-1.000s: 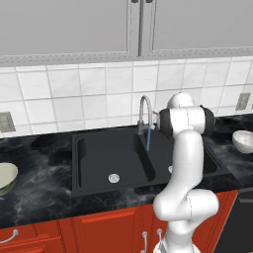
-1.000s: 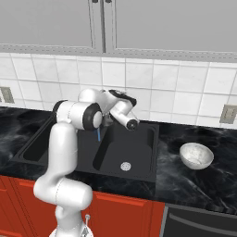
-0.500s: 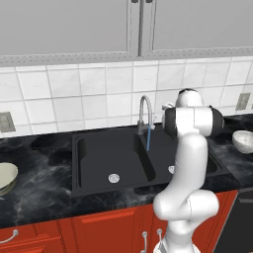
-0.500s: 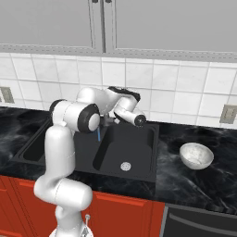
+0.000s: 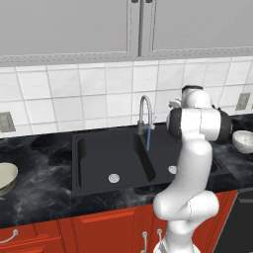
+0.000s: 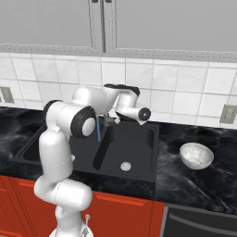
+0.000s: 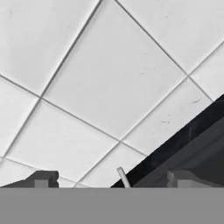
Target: Rinse each bowl for a few seconds and place them down in the sink or on the counter.
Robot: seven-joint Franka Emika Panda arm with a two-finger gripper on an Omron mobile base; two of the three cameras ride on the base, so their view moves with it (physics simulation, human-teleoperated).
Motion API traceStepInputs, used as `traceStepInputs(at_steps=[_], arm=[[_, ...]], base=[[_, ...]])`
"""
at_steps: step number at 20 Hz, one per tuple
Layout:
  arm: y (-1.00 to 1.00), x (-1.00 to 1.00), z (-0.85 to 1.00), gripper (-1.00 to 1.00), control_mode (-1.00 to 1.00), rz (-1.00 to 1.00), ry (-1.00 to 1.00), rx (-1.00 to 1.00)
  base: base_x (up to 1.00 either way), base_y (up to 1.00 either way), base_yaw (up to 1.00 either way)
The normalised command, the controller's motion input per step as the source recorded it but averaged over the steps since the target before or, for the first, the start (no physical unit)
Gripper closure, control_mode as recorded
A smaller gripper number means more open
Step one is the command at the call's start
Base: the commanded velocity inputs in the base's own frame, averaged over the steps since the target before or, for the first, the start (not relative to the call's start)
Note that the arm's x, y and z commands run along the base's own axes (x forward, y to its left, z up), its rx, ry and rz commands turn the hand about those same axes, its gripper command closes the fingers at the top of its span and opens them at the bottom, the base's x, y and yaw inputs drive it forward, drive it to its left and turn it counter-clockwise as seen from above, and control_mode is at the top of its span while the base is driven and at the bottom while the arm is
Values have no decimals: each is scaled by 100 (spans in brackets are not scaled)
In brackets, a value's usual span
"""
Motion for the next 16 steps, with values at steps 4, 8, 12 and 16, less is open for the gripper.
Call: traceStepInputs(at_steps=[4,8,12,16], arm=[[-13,-28,24,-100,-100,-3,13,2],[-16,-31,23,-100,-100,-1,11,0],[-15,-38,15,-100,-100,-1,6,-3],[-9,-42,11,-100,-100,0,2,-9]], base=[[0,0,0],[0,0,0],[0,0,0],[0,0,0]])
